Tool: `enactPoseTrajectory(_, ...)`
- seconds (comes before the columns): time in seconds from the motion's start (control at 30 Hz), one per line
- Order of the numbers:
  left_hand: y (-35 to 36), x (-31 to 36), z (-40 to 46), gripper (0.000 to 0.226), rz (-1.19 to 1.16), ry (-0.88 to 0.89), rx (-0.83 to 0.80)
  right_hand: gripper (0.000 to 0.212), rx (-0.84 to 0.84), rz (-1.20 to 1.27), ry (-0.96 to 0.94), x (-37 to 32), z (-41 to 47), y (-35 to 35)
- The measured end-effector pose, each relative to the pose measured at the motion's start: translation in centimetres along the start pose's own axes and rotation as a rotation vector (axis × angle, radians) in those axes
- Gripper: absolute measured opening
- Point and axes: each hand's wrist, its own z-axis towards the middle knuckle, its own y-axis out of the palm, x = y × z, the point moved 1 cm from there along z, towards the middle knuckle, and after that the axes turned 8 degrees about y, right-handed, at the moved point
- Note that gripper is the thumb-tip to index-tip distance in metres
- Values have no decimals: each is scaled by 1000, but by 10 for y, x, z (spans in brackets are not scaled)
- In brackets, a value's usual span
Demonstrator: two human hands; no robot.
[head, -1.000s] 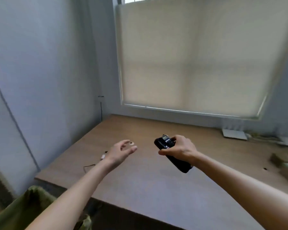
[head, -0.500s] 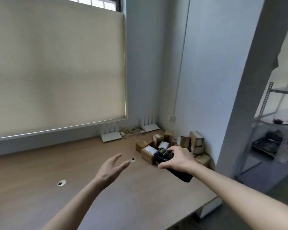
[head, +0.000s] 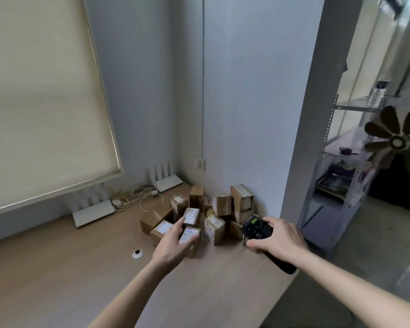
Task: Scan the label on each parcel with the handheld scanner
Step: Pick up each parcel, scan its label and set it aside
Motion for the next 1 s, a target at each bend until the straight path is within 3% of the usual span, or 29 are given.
enactPoseTrajectory(0.27,9,-89,113,78,-41,-154,16,77,-139,71,-9,-49,129,78)
enactPoseTrajectory(0.43,40,-150,151,62,-79,-301,6,83,-205,67,-2,-48,179,158)
enactPoseTrajectory(0.53,65,-190,171,40,-65,-335,-46,84,-278,61,30,-41,215,209)
enactPoseTrajectory(0.67,102,-244,188,60,-54,-441,-80,82,-376,39,62,-21,256,280)
enactPoseTrajectory(1.0,179,-315,237,73,-187,-564,12,77,-422,107,95,15,327,391)
